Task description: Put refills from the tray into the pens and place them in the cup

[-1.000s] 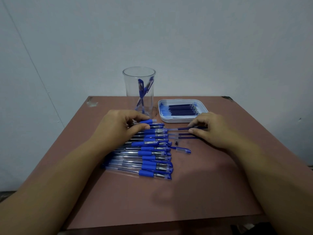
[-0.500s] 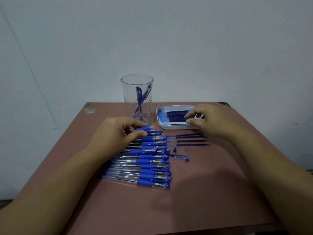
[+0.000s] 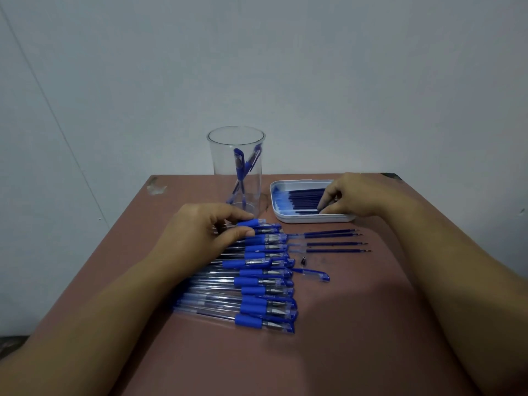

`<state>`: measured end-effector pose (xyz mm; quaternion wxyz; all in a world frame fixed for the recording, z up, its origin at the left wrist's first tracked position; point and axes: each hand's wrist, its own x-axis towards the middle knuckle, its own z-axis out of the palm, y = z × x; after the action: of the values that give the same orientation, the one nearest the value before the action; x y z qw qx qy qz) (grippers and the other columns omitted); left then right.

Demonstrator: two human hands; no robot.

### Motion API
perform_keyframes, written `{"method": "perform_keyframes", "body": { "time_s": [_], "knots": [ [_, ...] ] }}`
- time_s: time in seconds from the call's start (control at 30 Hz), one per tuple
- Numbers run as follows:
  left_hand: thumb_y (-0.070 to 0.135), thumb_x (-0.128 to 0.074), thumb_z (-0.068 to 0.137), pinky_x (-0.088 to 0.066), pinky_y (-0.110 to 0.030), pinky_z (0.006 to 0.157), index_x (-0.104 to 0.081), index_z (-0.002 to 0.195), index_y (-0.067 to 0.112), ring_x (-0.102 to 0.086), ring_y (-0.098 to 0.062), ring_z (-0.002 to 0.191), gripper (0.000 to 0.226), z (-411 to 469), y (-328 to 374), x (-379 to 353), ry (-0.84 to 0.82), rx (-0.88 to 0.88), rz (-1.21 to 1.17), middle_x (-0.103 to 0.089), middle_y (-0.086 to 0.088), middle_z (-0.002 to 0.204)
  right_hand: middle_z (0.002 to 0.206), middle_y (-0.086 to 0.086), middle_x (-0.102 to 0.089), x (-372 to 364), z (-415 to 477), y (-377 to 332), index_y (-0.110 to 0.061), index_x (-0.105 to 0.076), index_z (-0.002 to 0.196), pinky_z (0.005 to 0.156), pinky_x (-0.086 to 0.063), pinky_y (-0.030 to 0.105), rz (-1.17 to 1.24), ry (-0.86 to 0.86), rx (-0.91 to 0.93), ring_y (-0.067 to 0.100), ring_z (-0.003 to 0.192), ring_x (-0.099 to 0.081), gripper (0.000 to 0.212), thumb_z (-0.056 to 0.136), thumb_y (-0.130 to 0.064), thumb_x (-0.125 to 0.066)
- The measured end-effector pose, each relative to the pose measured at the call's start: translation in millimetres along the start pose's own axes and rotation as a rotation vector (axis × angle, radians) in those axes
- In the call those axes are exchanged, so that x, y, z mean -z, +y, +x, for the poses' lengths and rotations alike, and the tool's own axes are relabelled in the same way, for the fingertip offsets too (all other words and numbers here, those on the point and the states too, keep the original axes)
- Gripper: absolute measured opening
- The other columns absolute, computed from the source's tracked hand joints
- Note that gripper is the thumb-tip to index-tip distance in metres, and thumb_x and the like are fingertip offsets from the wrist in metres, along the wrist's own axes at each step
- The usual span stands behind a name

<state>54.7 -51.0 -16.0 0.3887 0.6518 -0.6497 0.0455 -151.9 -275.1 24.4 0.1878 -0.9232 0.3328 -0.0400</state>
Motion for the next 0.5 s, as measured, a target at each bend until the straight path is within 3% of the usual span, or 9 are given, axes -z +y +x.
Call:
{"method": "perform_keyframes", "body": {
  "time_s": [0.13,0.3,0.5],
  "knots": [
    [0.054,-0.061,0.075,-0.046,-0.012,0.064,-0.075,0.104,0.032,-0.062,0.005,0.076,0.038,0.7,1.7,-2.1,-0.01,0.008,-0.009,-0.06,0.035,0.08,0.083,-0.009,-0.067,0.5,0.4,-0.8,-0.024,-0.075,0.09,0.046,-0.037,0.005,-0.043,-0.009,-0.009,0.006,0.07,-0.06,0.006,0.088,-0.027,-0.071],
    [0.059,-0.058,0.074,-0.046,-0.009,0.064,-0.075,0.103,0.033,-0.063,0.006,0.077,0.043,0.8,0.0,-3.0,-0.014,0.015,-0.019,-0.06,0.035,0.078,0.08,-0.012,-0.064,1.0,3.1,-3.4,-0.023,-0.074,0.097,0.045,-0.037,0.003,-0.055,-0.025,-0.013,0.003,0.065,-0.057,0.011,0.089,-0.028,-0.07],
    [0.061,-0.055,0.075,-0.045,-0.009,0.065,-0.073,0.105,0.035,-0.061,0.009,0.077,0.044,1.3,-0.6,-3.1,-0.026,0.018,-0.015,-0.058,0.038,0.079,0.082,-0.003,-0.066,2.1,3.5,-5.1,-0.021,-0.069,0.095,0.043,-0.036,0.004,-0.069,-0.065,-0.021,-0.003,0.051,-0.055,0.009,0.091,-0.028,-0.066]
  ]
}}
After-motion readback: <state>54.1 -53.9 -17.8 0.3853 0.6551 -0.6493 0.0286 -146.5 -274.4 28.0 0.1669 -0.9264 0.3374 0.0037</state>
